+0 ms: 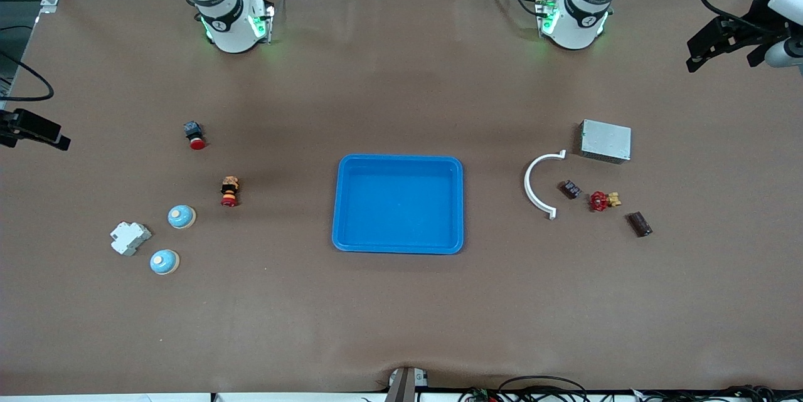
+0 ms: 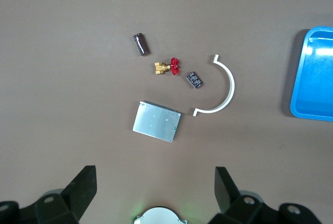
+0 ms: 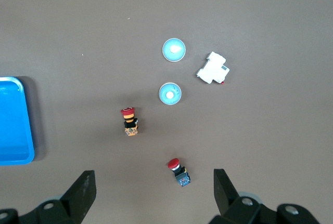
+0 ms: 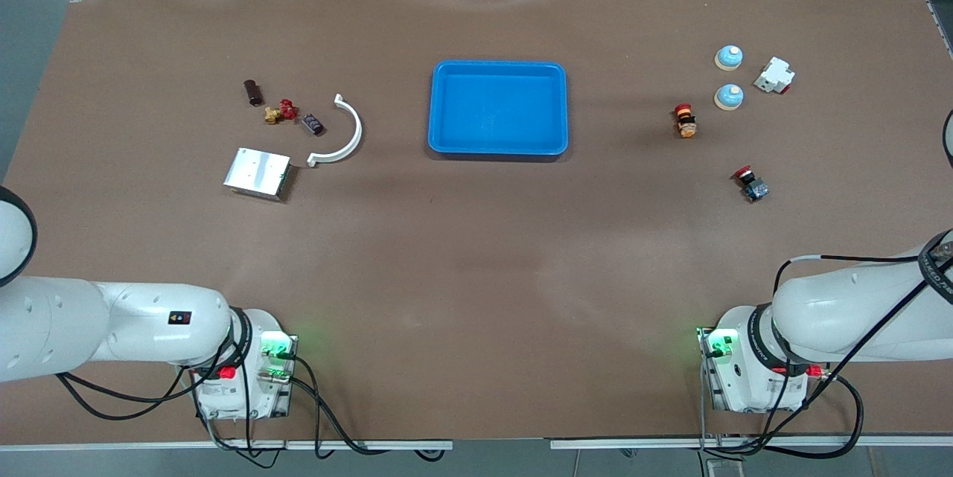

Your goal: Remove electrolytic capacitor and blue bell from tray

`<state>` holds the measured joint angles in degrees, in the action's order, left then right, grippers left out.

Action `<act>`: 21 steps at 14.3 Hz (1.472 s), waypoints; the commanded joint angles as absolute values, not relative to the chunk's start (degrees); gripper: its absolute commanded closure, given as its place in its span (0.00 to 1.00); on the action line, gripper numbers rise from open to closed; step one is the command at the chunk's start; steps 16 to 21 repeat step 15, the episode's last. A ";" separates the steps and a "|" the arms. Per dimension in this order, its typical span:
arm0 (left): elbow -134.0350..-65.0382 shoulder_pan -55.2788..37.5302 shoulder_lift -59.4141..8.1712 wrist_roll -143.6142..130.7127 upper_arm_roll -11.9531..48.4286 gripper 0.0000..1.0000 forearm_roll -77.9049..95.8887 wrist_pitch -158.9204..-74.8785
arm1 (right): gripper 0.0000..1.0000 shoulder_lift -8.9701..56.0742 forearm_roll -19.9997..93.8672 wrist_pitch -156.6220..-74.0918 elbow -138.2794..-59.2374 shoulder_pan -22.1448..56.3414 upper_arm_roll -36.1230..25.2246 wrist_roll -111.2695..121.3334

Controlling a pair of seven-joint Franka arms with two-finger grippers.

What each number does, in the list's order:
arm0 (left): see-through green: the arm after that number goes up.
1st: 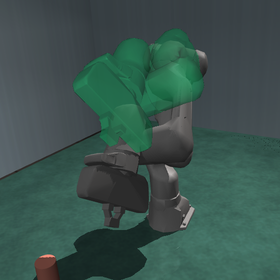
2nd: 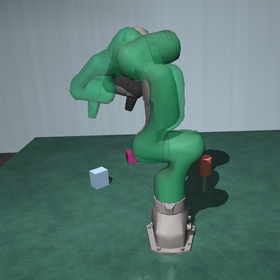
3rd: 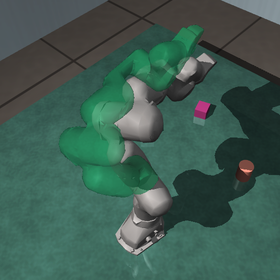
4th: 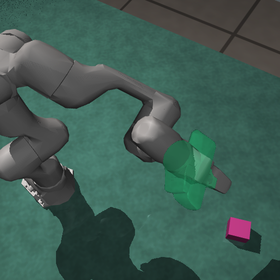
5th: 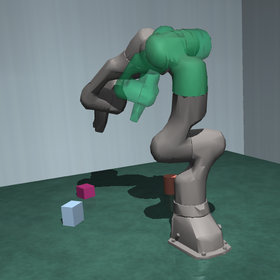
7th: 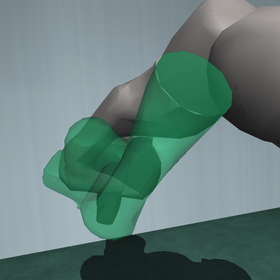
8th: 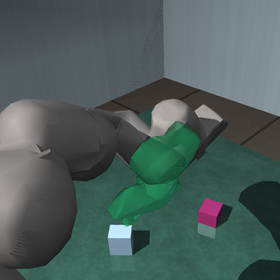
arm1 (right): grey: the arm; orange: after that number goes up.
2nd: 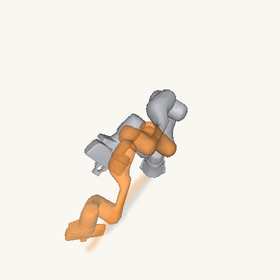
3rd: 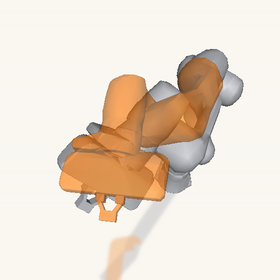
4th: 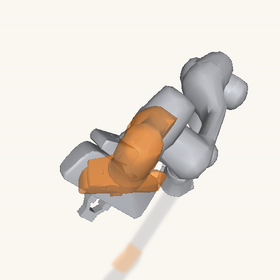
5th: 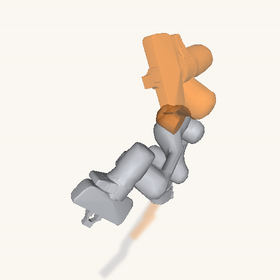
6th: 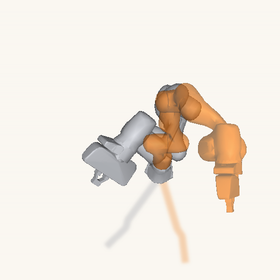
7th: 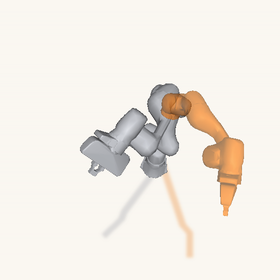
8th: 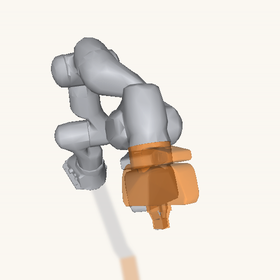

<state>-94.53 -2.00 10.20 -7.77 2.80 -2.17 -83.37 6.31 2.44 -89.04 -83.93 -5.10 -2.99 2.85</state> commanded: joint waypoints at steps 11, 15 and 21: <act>-92.81 -1.32 8.97 -6.33 2.99 0.00 -1.49 -82.18 | 0.00 4.48 2.55 -85.96 -81.74 -5.63 -2.37 2.37; -89.93 -1.49 6.60 -6.50 2.99 0.00 -1.76 -82.18 | 0.00 4.40 2.46 -85.96 -81.74 -5.63 -2.37 2.29; -89.93 -1.49 6.60 -6.50 2.99 0.00 -1.76 -82.18 | 0.00 4.40 2.46 -85.96 -81.74 -5.63 -2.37 2.29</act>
